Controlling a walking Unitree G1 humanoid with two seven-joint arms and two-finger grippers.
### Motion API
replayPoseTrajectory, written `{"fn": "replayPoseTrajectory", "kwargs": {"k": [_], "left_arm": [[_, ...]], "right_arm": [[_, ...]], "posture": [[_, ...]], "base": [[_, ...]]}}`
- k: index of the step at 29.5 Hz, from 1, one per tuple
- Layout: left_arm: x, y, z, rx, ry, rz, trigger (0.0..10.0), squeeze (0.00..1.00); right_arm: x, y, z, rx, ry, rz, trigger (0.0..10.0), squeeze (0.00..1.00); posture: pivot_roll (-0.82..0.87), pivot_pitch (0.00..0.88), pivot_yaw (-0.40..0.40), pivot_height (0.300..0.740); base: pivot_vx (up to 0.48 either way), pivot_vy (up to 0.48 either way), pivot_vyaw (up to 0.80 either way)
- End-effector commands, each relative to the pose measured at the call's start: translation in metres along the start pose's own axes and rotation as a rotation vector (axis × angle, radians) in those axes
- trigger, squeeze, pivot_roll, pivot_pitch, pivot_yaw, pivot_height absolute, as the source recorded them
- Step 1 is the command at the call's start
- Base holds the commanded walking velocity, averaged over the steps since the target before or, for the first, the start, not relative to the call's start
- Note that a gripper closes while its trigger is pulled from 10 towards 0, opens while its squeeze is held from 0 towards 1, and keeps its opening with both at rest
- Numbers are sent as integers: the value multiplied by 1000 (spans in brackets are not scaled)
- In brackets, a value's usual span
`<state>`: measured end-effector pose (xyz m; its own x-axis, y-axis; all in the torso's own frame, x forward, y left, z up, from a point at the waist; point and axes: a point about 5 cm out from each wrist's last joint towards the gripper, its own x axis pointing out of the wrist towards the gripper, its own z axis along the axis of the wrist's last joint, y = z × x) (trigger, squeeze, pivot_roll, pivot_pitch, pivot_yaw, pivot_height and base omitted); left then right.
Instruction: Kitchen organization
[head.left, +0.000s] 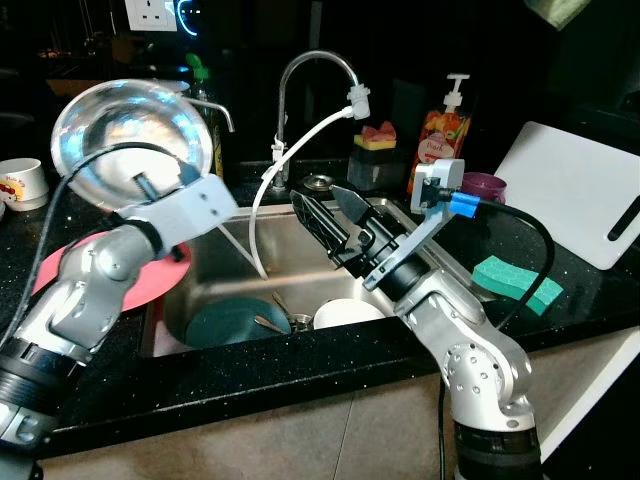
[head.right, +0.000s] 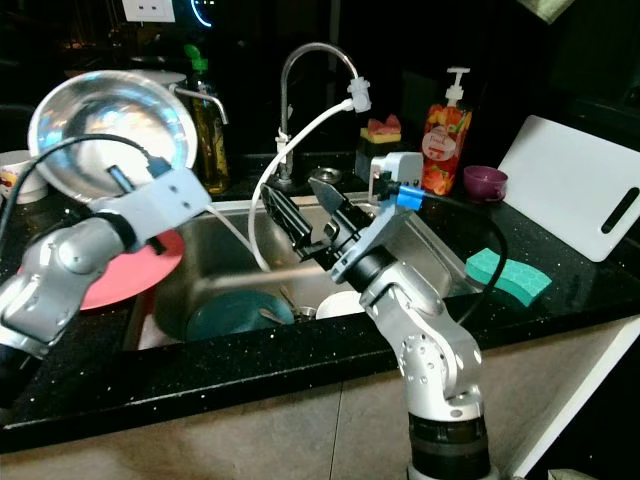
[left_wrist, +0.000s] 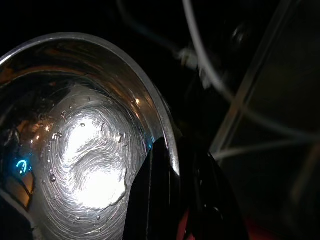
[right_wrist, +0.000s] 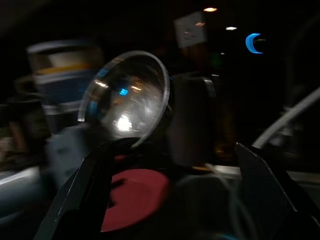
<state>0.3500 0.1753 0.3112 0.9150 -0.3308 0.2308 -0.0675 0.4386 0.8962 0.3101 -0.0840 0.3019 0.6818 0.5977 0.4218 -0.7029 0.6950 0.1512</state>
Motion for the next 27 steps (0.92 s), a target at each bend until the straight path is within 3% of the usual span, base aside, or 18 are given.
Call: {"fn": "replayPoseTrajectory", "kwargs": {"k": [1,2,5,8,10,27], "left_arm": [[1,-20,33,57,-159,-15,10000,0],[1,-20,33,57,-159,-15,10000,0],[0,-46,52,171,-275,-26,10000,0],[-2,-53,53,196,-300,-36,10000,0],[-5,-66,56,222,-349,-68,10000,0],[-10,-86,67,217,-440,-87,10000,0]], "right_arm": [[4,-13,-8,-52,62,-117,10000,0],[4,-13,-8,-52,62,-117,10000,0],[6,-30,-5,-125,76,-257,10000,0],[6,-35,-4,-161,76,-294,10000,0],[6,-40,3,-173,46,-331,10000,0],[11,-26,8,-126,-8,-187,10000,0]], "posture": [[57,43,-59,740],[57,43,-59,740],[57,42,-61,740],[57,42,-61,740],[51,33,-57,740],[50,23,-61,740]], "base": [[0,0,0],[0,0,0],[0,0,0],[0,0,0],[0,0,0],[0,0,0]]}}
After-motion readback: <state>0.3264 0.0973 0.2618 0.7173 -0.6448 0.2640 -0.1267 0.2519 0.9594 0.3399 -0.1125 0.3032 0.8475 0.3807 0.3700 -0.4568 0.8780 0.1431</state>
